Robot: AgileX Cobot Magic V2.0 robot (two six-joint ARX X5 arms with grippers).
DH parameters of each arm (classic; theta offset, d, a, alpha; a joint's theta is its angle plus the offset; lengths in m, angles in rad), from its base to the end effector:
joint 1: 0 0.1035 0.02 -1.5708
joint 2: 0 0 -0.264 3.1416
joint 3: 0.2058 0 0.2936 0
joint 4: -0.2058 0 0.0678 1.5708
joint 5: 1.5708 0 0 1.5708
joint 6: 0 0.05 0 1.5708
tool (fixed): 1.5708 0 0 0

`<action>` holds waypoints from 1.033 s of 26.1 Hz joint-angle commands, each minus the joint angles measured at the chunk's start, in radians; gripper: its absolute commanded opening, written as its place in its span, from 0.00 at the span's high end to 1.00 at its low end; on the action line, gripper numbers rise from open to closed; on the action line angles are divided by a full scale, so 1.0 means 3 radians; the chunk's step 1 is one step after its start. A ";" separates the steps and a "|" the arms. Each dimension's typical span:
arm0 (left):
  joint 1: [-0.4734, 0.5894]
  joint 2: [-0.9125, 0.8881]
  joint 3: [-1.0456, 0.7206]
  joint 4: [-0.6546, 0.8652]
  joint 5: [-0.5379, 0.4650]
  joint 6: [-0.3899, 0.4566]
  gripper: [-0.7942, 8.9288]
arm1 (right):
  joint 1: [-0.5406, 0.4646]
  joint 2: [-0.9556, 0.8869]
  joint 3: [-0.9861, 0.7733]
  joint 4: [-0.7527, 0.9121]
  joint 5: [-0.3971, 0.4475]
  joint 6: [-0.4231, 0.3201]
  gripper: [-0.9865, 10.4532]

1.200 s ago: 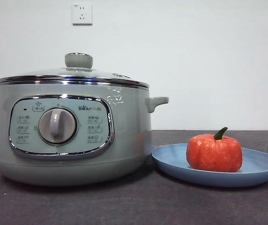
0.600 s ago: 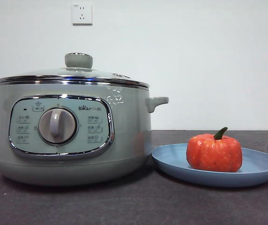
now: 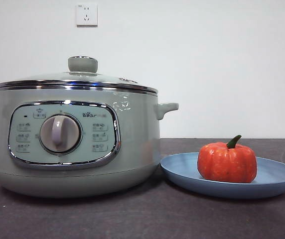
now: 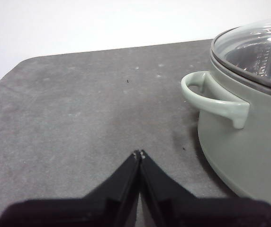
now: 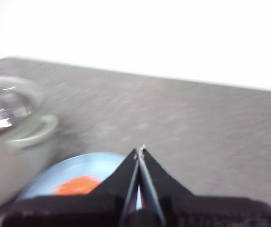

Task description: Take the pumpkin out from the steamer,put the pumpkin in the blue plate,close the lid

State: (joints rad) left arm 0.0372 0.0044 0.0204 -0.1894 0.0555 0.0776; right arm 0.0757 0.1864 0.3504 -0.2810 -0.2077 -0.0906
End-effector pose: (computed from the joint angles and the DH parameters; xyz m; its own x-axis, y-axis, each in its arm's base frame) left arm 0.1584 0.0031 0.1489 0.9849 -0.0189 -0.1723 0.0308 0.9973 0.0668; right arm 0.1490 0.0216 0.2449 0.9534 0.2791 -0.1142 -0.2876 0.9555 -0.0659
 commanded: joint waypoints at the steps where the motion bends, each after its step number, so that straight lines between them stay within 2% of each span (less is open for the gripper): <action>1: 0.0013 -0.0010 -0.0029 -0.0047 0.0000 -0.0019 0.92 | -0.0109 -0.0161 -0.0359 0.0251 -0.0010 -0.0011 0.93; 5: 0.0013 -0.0010 -0.0029 -0.0047 0.0000 -0.0019 0.92 | -0.0146 -0.0342 -0.0741 0.0484 -0.0003 0.0010 0.93; 12: 0.0013 -0.0010 -0.0029 -0.0047 0.0000 -0.0019 0.92 | -0.0146 -0.0523 -0.1057 0.0481 0.0023 0.0131 0.93; 17: 0.0013 -0.0010 -0.0029 -0.0047 0.0000 -0.0019 0.92 | -0.0146 -0.0619 -0.1143 0.0359 0.0055 0.0210 0.93; 24: 0.0013 -0.0010 -0.0029 -0.0047 0.0000 -0.0019 0.92 | -0.0136 -0.0614 -0.1143 0.0376 0.0100 0.0479 0.93; 27: 0.0013 -0.0010 -0.0029 -0.0047 0.0000 -0.0019 0.92 | -0.0137 -0.0615 -0.1142 0.0376 0.0104 0.0474 0.93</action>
State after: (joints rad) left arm 0.0372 0.0044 0.0204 -0.1894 0.0555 0.0776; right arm 0.0330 0.0048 0.0200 -0.1642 -0.1795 0.0315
